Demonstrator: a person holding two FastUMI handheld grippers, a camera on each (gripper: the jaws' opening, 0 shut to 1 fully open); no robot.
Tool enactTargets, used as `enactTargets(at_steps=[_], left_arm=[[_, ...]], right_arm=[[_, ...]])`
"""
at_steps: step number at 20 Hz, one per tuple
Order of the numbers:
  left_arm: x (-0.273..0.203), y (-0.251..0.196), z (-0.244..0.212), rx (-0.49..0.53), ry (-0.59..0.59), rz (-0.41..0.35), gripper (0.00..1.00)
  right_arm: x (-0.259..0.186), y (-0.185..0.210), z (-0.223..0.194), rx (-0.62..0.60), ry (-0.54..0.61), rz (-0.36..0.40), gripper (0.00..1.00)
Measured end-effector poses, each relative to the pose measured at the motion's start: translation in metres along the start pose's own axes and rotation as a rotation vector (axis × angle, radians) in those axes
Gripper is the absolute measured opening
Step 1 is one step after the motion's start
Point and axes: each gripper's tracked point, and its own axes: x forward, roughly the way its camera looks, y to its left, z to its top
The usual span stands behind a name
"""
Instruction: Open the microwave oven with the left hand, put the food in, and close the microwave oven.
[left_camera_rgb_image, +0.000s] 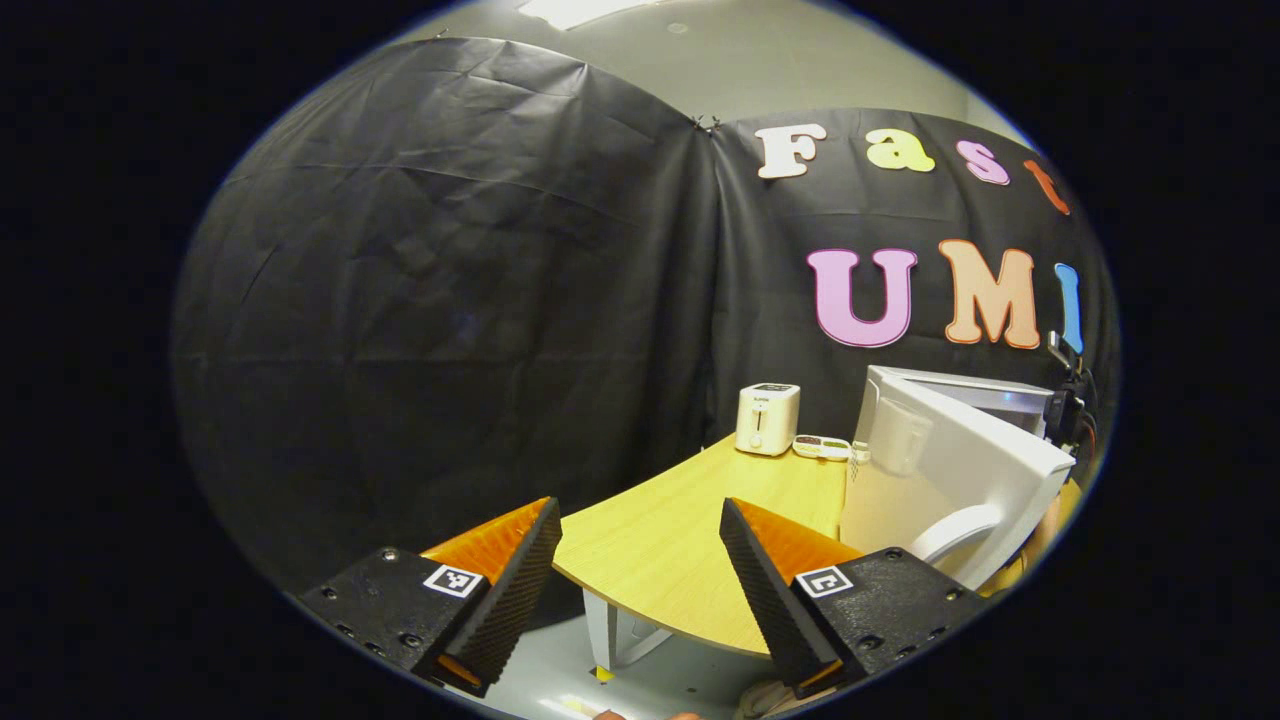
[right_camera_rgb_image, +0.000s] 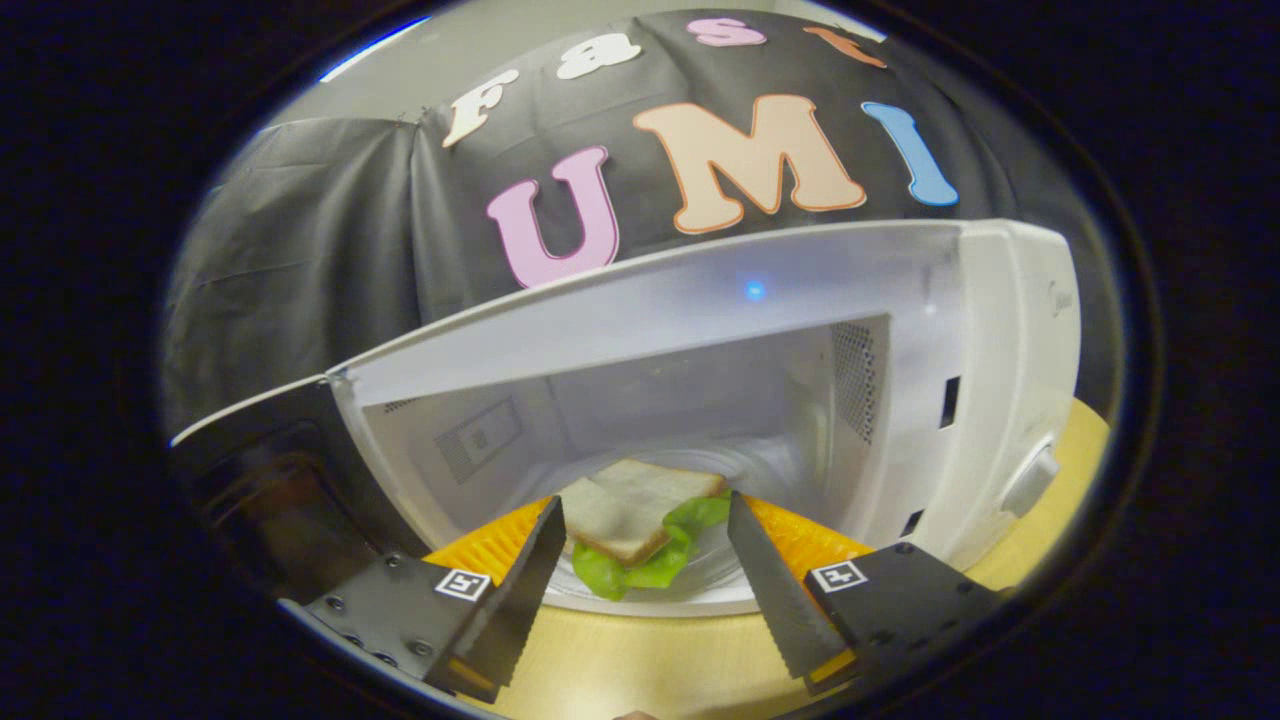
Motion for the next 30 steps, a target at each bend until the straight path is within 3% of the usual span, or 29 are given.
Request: enactTargets(at_steps=[3,7,8,9,10,11,15,16,18,23,27,28,30], left_arm=[[-0.004,-0.007,0.0,0.006,0.004,-0.023,0.94],[-0.009,-0.021,-0.002,0.004,0.019,-0.071,0.8],[-0.009,-0.025,-0.003,0.007,0.024,-0.085,0.71],[-0.01,-0.029,-0.004,0.013,0.028,-0.095,0.7],[-0.011,-0.031,-0.004,0.023,0.037,-0.102,0.64],[-0.012,-0.034,-0.006,0.034,0.047,-0.11,0.58],[-0.019,-0.045,-0.003,0.055,0.057,-0.145,0.39],[-0.02,-0.048,-0.002,0.051,0.055,-0.151,0.25],[-0.021,-0.052,-0.003,0.043,0.061,-0.16,0.18],[-0.028,-0.071,0.0,0.022,0.066,-0.217,0.05],[-0.038,-0.091,0.008,0.028,0.042,-0.282,0.04],[-0.04,-0.095,0.011,0.037,0.034,-0.292,0.04],[-0.04,-0.097,0.012,0.068,0.027,-0.283,0.03]], right_arm=[[-0.033,0.0,0.012,-0.043,-0.021,0.041,0.92],[-0.071,-0.013,0.025,-0.095,-0.04,0.049,0.92],[-0.081,-0.016,0.029,-0.097,-0.046,0.051,0.92],[-0.088,-0.018,0.033,-0.097,-0.055,0.052,1.0],[-0.097,-0.021,0.038,-0.098,-0.071,0.049,1.0],[-0.106,-0.025,0.044,-0.105,-0.088,0.047,0.92],[-0.135,-0.048,0.05,-0.139,-0.106,0.009,0.92],[-0.142,-0.055,0.049,-0.145,-0.093,-0.006,0.92],[-0.155,-0.069,0.052,-0.157,-0.091,-0.033,0.92],[-0.192,-0.108,0.07,-0.189,-0.13,-0.108,0.92],[-0.219,-0.143,0.085,-0.179,-0.169,-0.168,0.92],[-0.226,-0.153,0.087,-0.174,-0.173,-0.191,0.99],[-0.24,-0.178,0.094,-0.174,-0.191,-0.264,0.99]])
